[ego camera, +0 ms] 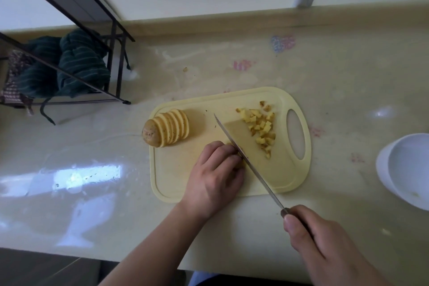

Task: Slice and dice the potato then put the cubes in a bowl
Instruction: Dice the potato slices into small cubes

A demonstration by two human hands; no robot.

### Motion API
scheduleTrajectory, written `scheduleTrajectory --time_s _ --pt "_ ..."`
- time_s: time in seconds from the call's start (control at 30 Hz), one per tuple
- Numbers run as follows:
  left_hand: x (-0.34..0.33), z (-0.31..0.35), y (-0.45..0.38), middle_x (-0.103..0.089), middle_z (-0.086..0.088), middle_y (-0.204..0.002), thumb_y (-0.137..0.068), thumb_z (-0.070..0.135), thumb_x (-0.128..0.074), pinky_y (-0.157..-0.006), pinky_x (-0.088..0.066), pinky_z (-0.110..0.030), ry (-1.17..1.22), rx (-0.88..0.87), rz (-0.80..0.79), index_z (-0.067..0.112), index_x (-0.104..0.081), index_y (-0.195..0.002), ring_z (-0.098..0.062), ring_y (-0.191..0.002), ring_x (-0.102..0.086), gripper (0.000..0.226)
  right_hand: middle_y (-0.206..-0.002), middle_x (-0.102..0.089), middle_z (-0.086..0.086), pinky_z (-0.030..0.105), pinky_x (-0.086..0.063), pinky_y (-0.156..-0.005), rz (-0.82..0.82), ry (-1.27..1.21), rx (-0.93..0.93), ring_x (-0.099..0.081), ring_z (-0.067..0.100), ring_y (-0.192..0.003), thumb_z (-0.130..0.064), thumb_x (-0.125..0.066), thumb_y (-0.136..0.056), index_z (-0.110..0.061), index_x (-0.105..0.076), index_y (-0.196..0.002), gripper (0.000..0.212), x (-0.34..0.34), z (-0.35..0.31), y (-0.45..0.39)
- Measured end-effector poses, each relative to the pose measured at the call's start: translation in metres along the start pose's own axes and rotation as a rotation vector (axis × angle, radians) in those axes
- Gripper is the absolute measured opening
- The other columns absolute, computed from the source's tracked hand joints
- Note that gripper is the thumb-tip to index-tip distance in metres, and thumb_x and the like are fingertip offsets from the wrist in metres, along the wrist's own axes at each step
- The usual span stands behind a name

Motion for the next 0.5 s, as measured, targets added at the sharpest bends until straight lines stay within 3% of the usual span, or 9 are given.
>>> scheduleTrajectory --time_s 0.1,0.23,0.5 --pt "0.000 -0.001 -0.001 -0.071 -0.012 -0.109 -0.086 0.007 -0.077 -0.096 -0.050 -0.034 -0.004 0.007 0.002 0.000 -0.075 -0.096 -0.033 -0.101 -0.062 0.013 -0.061 -0.052 0.006 0.022 -0.035 -0.048 -0.004 0.040 -0.003 -0.043 0.007 -0.047 -0.088 -0.021 -0.066 -0.031 -0.049 -0.088 0.068 0.002 0.000 0.004" --pt "0.000 0.001 -0.003 -0.071 -0.013 -0.112 -0.085 0.007 -0.079 -0.097 -0.050 -0.034 0.003 0.005 0.001 -0.001 -0.076 -0.097 -0.033 -0.101 -0.062 0.014 -0.068 -0.057 0.009 0.026 -0.039 -0.053 0.028 0.063 0.012 -0.049 0.012 -0.049 -0.070 -0.030 -0.080 -0.034 -0.051 -0.083 0.042 0.002 -0.008 -0.010" --pt "0.000 0.000 -0.003 -0.070 -0.014 -0.109 -0.085 0.007 -0.078 -0.093 -0.051 -0.038 0.006 0.024 0.011 -0.002 -0.074 -0.094 -0.035 -0.097 -0.062 0.014 -0.057 -0.049 0.008 0.033 -0.036 -0.051 0.013 0.054 0.078 -0.041 0.009 -0.047 -0.058 -0.031 -0.085 -0.024 -0.047 -0.070 0.041 -0.002 -0.023 -0.028"
Point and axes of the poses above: each hand's wrist, its own y-axis away from the middle knuckle, its own x-axis out of the back of the hand, z = x × y, the point moved 10 cm from there along -y, towards the middle knuckle
